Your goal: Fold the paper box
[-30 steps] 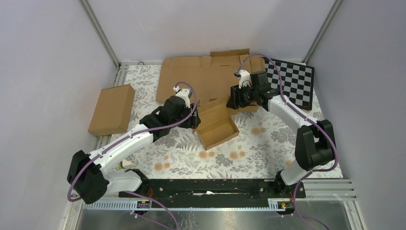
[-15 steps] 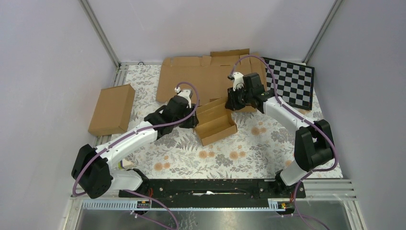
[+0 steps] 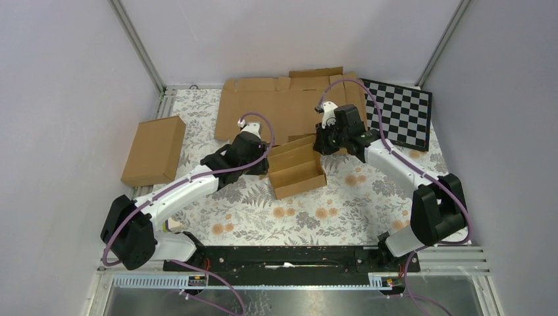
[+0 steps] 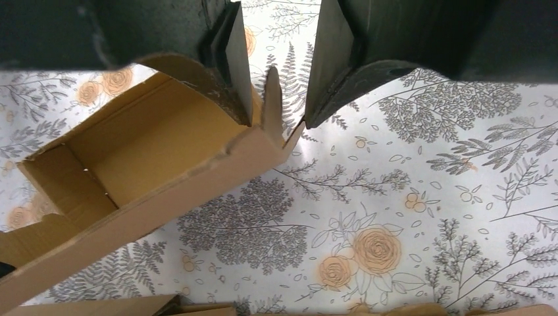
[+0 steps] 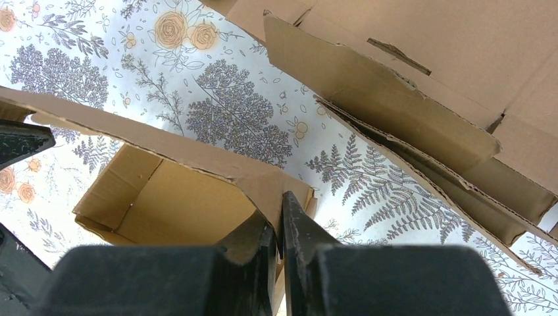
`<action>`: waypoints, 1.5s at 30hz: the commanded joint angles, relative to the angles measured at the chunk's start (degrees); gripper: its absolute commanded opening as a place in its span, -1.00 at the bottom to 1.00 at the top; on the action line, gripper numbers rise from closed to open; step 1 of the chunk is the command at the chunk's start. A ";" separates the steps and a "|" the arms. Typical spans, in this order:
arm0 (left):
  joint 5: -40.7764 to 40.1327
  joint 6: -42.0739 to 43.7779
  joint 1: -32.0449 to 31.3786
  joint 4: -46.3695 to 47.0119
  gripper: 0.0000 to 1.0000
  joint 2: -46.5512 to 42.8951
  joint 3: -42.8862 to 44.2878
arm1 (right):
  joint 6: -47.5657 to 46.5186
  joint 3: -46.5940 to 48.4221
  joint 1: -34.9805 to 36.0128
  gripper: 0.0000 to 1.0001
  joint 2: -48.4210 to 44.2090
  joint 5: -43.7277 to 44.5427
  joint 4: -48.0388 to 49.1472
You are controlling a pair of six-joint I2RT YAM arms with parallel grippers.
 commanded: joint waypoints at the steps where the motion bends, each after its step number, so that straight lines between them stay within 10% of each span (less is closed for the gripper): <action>1: -2.94 -0.04 0.66 -1.89 -0.15 1.18 1.62 | 1.17 -0.44 1.04 -0.81 -2.54 0.96 3.28; 8: -2.31 2.65 1.47 -1.47 0.26 -2.57 0.07 | 0.96 -0.56 1.22 -0.82 -2.03 0.71 3.22; 21: 3.49 3.92 1.93 -0.03 -0.12 -1.70 -0.59 | 1.24 -0.40 1.27 -0.82 -1.71 0.17 3.28; 32: 5.95 14.87 10.66 -0.51 0.59 -3.69 4.86 | 1.07 -0.43 1.31 -0.82 -1.90 0.17 3.17; 45: 26.22 29.93 16.02 -3.94 0.22 12.90 19.44 | 0.76 -0.21 1.31 -0.80 -1.39 0.26 3.06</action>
